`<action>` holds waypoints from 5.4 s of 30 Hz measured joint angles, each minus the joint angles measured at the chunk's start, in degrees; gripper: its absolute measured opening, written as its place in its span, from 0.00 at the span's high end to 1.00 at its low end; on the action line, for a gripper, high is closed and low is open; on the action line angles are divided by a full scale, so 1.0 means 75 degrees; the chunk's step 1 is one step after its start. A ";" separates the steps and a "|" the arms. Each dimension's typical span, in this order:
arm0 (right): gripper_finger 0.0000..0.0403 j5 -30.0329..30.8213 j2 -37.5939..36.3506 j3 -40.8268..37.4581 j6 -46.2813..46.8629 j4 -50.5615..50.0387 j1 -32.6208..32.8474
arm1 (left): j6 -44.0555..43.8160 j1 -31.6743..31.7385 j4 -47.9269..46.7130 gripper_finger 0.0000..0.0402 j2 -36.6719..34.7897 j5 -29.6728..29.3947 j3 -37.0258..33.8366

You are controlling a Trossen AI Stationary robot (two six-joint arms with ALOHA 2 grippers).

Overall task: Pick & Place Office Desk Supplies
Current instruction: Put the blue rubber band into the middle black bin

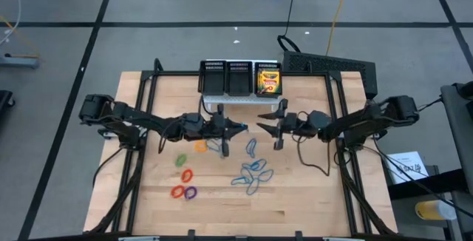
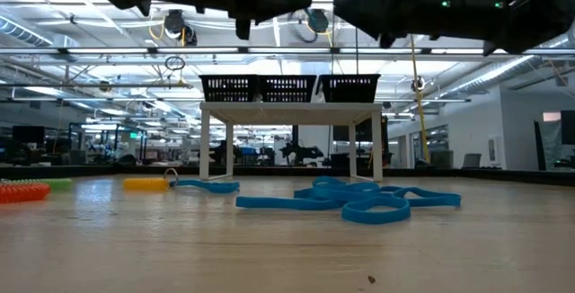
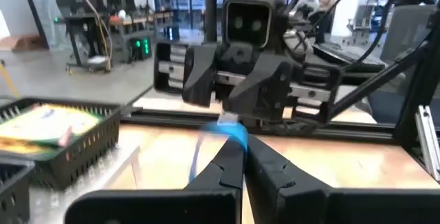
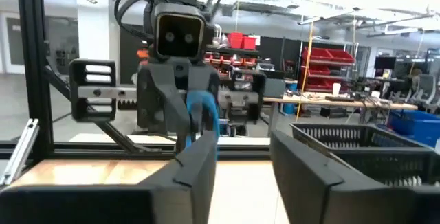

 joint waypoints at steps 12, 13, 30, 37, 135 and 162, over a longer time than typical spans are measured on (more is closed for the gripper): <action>0.57 0.0256 -0.1493 -0.1389 0.0580 -0.0186 -0.0001 | 0.0132 0.0606 -0.0452 0.97 -0.0461 -0.0434 -0.0005; 0.58 0.0265 -0.1526 -0.1441 0.0612 -0.0190 -0.0010 | 0.0129 0.0710 -0.0474 0.97 -0.0479 -0.0455 -0.0007; 0.60 0.0409 -0.1536 -0.1518 0.0616 -0.0190 -0.0012 | -0.0776 0.2814 0.0429 0.99 -0.0493 0.0384 -0.0002; 0.60 0.0409 -0.1533 -0.1518 0.0617 -0.0190 -0.0013 | -0.0833 0.3238 0.0465 0.99 -0.0277 0.0454 0.0219; 0.61 0.0400 -0.1530 -0.1518 0.0684 -0.0283 -0.0009 | -0.1753 0.3414 -0.9003 0.35 0.1398 0.0714 0.5309; 0.61 -0.0435 -0.1533 -0.1515 0.1193 -0.0822 0.0188 | -0.0506 0.1054 -0.6434 0.37 -0.1960 0.0433 0.2486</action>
